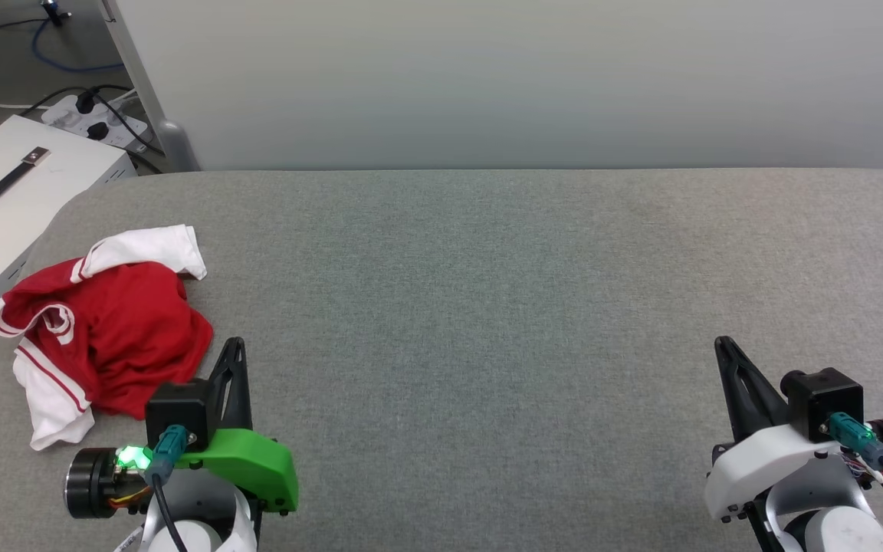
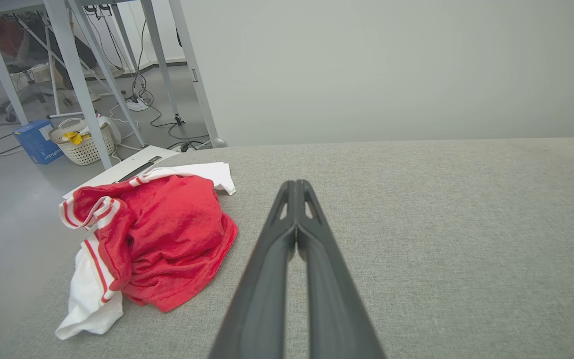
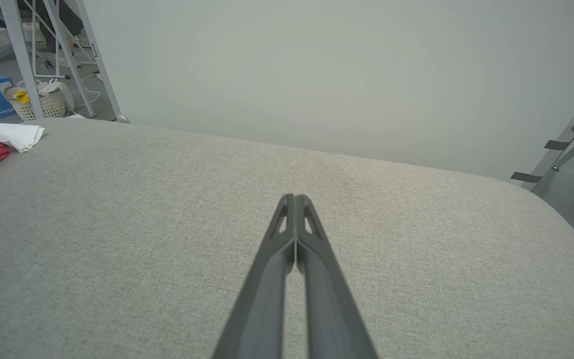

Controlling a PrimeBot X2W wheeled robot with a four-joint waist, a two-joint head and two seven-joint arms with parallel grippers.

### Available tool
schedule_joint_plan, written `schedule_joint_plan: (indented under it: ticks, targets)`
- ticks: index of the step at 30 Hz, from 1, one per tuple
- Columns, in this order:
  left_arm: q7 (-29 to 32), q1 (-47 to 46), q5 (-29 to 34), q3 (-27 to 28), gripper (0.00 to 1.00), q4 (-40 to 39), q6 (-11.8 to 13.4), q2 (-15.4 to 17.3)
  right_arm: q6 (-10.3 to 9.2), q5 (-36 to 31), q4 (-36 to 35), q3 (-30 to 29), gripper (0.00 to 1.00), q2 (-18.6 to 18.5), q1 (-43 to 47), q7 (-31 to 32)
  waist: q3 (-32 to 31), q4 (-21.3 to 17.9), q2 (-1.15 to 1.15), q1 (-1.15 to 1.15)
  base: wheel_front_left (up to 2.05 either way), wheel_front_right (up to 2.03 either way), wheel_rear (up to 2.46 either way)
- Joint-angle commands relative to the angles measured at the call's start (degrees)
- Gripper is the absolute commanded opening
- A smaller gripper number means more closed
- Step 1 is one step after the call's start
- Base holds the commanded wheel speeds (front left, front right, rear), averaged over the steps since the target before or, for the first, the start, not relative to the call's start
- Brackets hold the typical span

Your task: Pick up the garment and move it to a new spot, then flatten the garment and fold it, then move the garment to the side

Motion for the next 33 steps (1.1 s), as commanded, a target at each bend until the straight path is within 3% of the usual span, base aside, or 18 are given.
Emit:
schedule_joint_plan:
  ticks: [1,33]
  targets:
    - [0.0,0.8,0.5,0.0,0.0,-0.1,0.2,-0.3,-0.05,-0.6,-0.2,-0.1,0.0,0.0,0.6,0.2,0.0,0.0,0.67,0.0,0.0,0.0,0.0]
    - [0.0,0.8,0.5,0.0,0.0,-0.1,0.2,-0.3,-0.05,-0.6,-0.2,-0.1,0.0,0.0,0.6,0.2,0.0,0.0,0.67,0.0,0.0,0.0,0.0]
